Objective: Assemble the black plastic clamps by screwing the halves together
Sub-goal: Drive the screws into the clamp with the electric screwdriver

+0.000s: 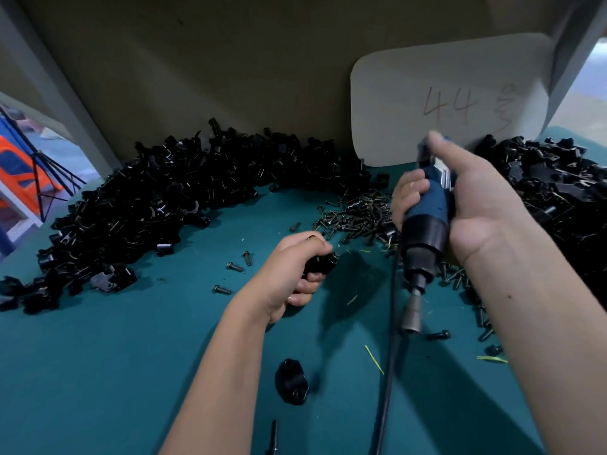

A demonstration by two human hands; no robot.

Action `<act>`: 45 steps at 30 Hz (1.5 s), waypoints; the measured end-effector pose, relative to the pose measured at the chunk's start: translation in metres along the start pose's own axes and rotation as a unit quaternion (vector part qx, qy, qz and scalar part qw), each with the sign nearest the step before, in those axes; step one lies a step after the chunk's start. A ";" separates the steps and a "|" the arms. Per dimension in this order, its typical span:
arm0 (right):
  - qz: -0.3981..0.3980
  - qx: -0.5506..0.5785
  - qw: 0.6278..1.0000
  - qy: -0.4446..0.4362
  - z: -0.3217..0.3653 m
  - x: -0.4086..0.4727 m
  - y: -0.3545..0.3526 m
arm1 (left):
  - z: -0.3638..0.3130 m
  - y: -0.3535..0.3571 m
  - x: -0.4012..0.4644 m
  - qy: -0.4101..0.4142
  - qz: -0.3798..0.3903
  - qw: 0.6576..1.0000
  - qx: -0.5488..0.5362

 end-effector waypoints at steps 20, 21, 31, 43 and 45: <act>-0.049 -0.041 0.899 -0.434 0.013 -0.020 0.008 | -0.002 0.002 0.003 0.018 -0.008 0.989 0.145; -0.048 -0.041 0.899 -0.433 0.013 -0.021 0.008 | -0.001 0.003 0.003 0.018 -0.005 0.990 0.140; -0.027 -0.044 0.890 -0.453 0.008 -0.026 0.014 | 0.001 0.001 0.004 0.013 -0.006 0.992 0.124; -0.034 -0.034 0.889 -0.455 0.005 -0.022 0.010 | 0.005 -0.006 0.004 0.002 0.007 0.997 0.073; -0.044 -0.027 0.892 -0.449 0.005 -0.020 0.006 | 0.005 -0.006 0.002 0.003 0.017 0.998 0.065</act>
Point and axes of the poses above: each hand's wrist, its own x-axis towards the middle knuckle, its own y-axis out of the palm, z = x × y, the point moved 5 cm from there along x, towards the middle knuckle, and after that the axes turned 3 degrees about x, right-handed, at the moved point
